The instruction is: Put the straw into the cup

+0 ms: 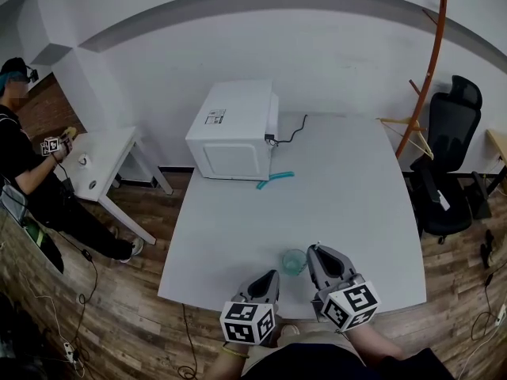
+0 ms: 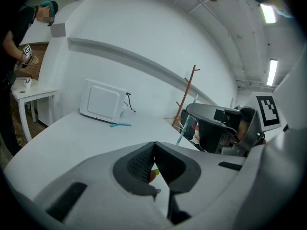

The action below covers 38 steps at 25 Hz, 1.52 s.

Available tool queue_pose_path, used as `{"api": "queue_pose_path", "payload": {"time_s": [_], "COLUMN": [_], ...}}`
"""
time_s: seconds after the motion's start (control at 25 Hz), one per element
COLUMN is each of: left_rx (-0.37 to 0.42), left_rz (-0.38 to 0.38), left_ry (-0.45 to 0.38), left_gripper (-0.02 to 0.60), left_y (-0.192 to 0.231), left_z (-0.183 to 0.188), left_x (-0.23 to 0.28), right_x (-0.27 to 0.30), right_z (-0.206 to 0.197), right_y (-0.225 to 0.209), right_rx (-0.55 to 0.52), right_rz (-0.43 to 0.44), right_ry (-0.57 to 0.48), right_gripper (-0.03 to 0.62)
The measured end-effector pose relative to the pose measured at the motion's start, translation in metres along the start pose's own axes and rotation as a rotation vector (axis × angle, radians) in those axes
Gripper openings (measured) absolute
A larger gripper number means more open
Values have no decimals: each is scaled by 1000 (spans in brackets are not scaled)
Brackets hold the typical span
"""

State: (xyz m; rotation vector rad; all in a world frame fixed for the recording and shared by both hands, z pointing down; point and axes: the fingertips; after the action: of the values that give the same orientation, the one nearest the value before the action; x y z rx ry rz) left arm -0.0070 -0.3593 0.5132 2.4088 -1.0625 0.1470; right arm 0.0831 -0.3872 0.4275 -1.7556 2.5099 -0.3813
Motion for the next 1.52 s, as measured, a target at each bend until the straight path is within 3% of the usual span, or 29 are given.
{"api": "queue_pose_path", "payload": {"time_s": [0.68,1.52], "left_rx": [-66,-79], "left_rz": [51,67], "left_ry": [38,96], "left_gripper": [18,18], "left_y": [25,34], "left_z": [-11,-29], "left_x": [22,29], "right_x": [40,53], "right_z": [-27,-85], "right_y": [-21,-34], "right_rx": [4,4], "right_rz": [18,-9], "right_ry": [79,186], "right_gripper": [35,35]}}
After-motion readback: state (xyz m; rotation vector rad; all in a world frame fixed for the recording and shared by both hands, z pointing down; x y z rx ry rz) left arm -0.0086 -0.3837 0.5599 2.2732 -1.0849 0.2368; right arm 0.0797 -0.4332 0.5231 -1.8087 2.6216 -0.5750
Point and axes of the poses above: the fingertips, and each gripper's own axes: x forward along the fingers, y to its left, z out of its top, and after that the axes turned 11 degrees about -z, right-handed
